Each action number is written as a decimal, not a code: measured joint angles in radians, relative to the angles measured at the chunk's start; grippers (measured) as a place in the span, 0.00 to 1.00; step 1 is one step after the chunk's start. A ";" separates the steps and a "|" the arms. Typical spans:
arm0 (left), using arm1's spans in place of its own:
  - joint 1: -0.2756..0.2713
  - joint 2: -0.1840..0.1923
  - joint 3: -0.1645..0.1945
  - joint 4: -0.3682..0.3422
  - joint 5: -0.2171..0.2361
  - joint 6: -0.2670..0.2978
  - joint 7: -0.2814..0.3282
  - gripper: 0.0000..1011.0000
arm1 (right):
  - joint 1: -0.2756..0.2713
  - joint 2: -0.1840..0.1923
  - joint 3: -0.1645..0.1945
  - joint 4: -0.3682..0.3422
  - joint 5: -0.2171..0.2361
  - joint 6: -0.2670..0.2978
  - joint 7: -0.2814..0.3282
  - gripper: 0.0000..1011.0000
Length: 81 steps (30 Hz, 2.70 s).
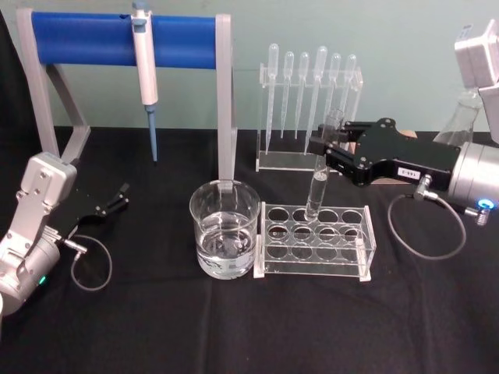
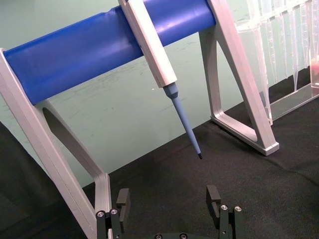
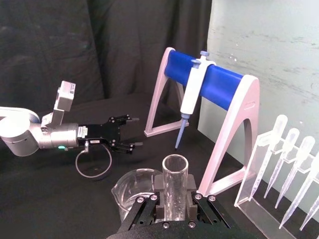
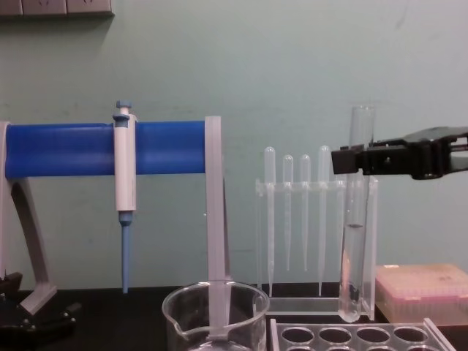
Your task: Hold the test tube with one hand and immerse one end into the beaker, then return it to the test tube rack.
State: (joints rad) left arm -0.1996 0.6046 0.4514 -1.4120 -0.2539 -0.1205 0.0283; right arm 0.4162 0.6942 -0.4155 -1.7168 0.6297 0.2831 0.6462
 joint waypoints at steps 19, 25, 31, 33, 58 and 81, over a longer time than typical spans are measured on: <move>0.000 0.000 0.000 0.000 0.000 0.000 0.000 0.99 | 0.043 0.017 -0.026 -0.008 0.014 0.030 -0.005 0.24; 0.000 0.000 0.000 0.000 0.000 0.000 0.000 0.99 | 0.041 0.017 -0.025 -0.008 0.013 0.028 -0.005 0.24; 0.000 0.000 0.000 0.000 0.000 0.000 0.000 0.99 | 0.040 0.016 -0.024 -0.008 0.013 0.027 -0.005 0.24; 0.000 0.000 0.000 0.000 0.000 0.000 0.000 0.99 | 0.040 0.016 -0.024 -0.008 0.013 0.027 -0.005 0.24; 0.000 0.000 0.000 0.000 0.000 0.000 0.000 0.99 | 0.039 0.015 -0.022 -0.007 0.012 0.024 -0.005 0.24; 0.000 0.000 0.000 0.000 0.000 0.000 0.000 0.99 | 0.039 0.015 -0.022 -0.008 0.012 0.025 -0.005 0.24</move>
State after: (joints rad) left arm -0.1995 0.6047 0.4514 -1.4120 -0.2539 -0.1205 0.0283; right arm 0.4548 0.7096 -0.4377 -1.7243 0.6417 0.3077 0.6411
